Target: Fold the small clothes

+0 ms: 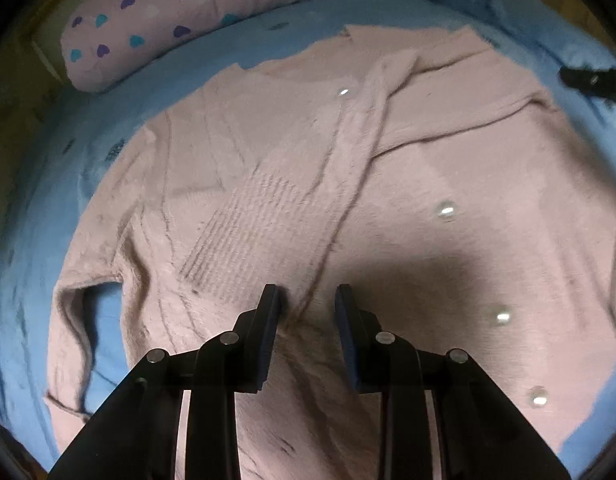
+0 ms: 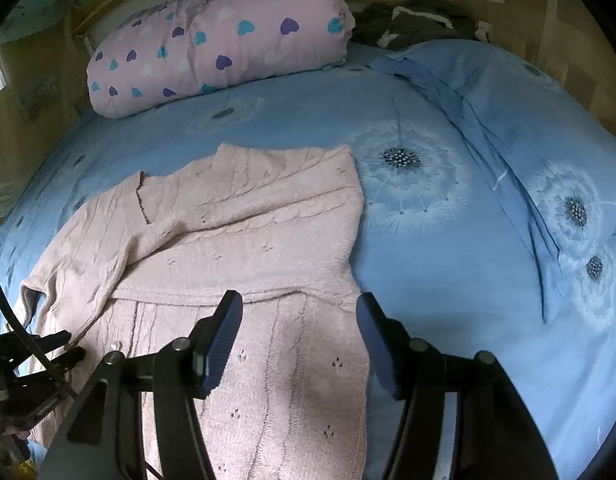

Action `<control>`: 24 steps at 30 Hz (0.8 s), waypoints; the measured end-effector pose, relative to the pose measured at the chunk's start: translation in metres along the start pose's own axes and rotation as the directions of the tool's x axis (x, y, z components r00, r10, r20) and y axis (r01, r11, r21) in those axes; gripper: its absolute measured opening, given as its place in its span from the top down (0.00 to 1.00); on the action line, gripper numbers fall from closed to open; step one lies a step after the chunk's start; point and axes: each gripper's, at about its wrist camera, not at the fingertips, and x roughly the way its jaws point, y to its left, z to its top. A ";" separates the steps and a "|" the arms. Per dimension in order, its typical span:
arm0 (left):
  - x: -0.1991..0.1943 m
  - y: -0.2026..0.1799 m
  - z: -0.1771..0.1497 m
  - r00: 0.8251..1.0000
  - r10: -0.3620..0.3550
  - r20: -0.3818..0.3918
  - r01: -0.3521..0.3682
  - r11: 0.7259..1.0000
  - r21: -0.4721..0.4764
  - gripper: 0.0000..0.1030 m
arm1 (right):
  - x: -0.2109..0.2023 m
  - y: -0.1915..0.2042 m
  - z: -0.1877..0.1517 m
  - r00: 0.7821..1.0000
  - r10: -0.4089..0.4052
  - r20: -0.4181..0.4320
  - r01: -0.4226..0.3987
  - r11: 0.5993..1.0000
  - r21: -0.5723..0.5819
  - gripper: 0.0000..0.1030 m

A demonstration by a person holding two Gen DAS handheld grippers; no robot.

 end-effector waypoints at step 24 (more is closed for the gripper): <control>-0.009 0.078 0.045 0.988 0.086 0.127 -0.066 0.986 -0.156 1.00 | 0.016 -0.001 0.000 0.999 -0.025 -0.029 0.025 1.000 0.006 0.39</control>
